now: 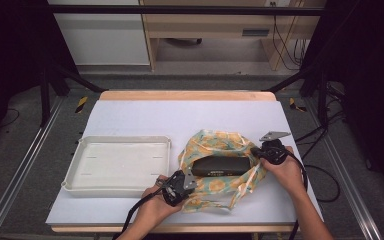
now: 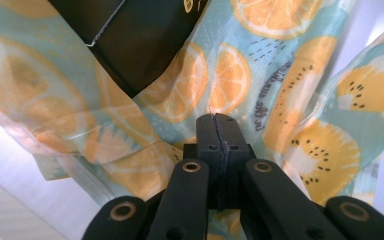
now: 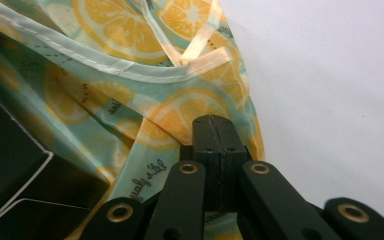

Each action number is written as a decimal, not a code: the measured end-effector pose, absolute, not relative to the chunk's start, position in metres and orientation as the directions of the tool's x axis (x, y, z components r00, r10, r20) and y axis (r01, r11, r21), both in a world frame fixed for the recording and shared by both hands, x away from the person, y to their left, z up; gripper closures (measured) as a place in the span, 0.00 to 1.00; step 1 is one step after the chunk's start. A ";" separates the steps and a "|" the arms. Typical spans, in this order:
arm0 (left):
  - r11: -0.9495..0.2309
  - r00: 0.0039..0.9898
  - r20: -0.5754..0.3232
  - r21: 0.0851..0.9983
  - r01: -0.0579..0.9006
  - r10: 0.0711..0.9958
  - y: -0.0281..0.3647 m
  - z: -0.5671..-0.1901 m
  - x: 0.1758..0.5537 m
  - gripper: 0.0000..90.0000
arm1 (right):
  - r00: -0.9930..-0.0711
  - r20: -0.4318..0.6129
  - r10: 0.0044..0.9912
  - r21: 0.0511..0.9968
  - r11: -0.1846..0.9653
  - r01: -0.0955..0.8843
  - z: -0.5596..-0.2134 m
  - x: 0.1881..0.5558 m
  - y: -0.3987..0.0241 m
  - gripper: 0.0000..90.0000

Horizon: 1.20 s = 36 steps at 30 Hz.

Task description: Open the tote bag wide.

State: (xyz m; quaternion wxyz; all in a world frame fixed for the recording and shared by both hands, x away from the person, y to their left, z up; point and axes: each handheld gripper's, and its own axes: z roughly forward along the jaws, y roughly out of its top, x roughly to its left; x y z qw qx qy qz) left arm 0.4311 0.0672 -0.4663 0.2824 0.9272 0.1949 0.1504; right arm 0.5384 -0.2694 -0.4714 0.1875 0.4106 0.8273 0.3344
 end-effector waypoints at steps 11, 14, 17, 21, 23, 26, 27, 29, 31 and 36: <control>-0.763 0.879 0.165 0.584 0.279 0.448 0.067 -0.466 0.430 1.00 | -0.579 -0.046 0.814 0.760 0.404 0.508 -0.453 0.527 -0.269 0.96; -0.761 0.879 0.163 0.586 0.280 0.449 0.066 -0.466 0.430 1.00 | -0.581 -0.052 0.812 0.785 0.394 0.479 -0.441 0.516 -0.268 0.94; -0.758 0.881 0.155 0.589 0.280 0.447 0.066 -0.467 0.431 1.00 | -0.588 -0.065 0.806 0.808 0.389 0.443 -0.426 0.503 -0.267 0.94; -0.761 0.882 0.160 0.587 0.277 0.444 0.066 -0.466 0.431 1.00 | -0.612 -0.080 0.787 0.815 0.405 0.415 -0.414 0.482 -0.263 0.95; -0.760 0.882 0.158 0.588 0.278 0.445 0.067 -0.465 0.431 1.00 | -0.632 -0.079 0.771 0.814 0.416 0.406 -0.414 0.468 -0.259 0.95; -0.757 0.878 0.160 0.590 0.281 0.451 0.067 -0.464 0.430 1.00 | -0.651 -0.085 0.754 0.800 0.442 0.407 -0.423 0.446 -0.253 0.96; -0.758 0.878 0.161 0.589 0.280 0.450 0.067 -0.464 0.430 1.00 | -0.657 -0.087 0.749 0.791 0.453 0.412 -0.428 0.441 -0.252 0.96; -0.760 0.879 0.161 0.586 0.280 0.449 0.068 -0.463 0.430 1.00 | -0.658 -0.087 0.748 0.768 0.471 0.433 -0.439 0.433 -0.252 0.96; -0.759 0.880 0.159 0.589 0.279 0.447 0.069 -0.463 0.431 1.00 | -0.655 -0.082 0.751 0.758 0.474 0.449 -0.450 0.428 -0.254 0.97; -0.755 0.875 0.157 0.589 0.288 0.457 0.071 -0.463 0.431 1.00 | -0.665 -0.087 0.742 0.723 0.506 0.470 -0.466 0.420 -0.259 1.00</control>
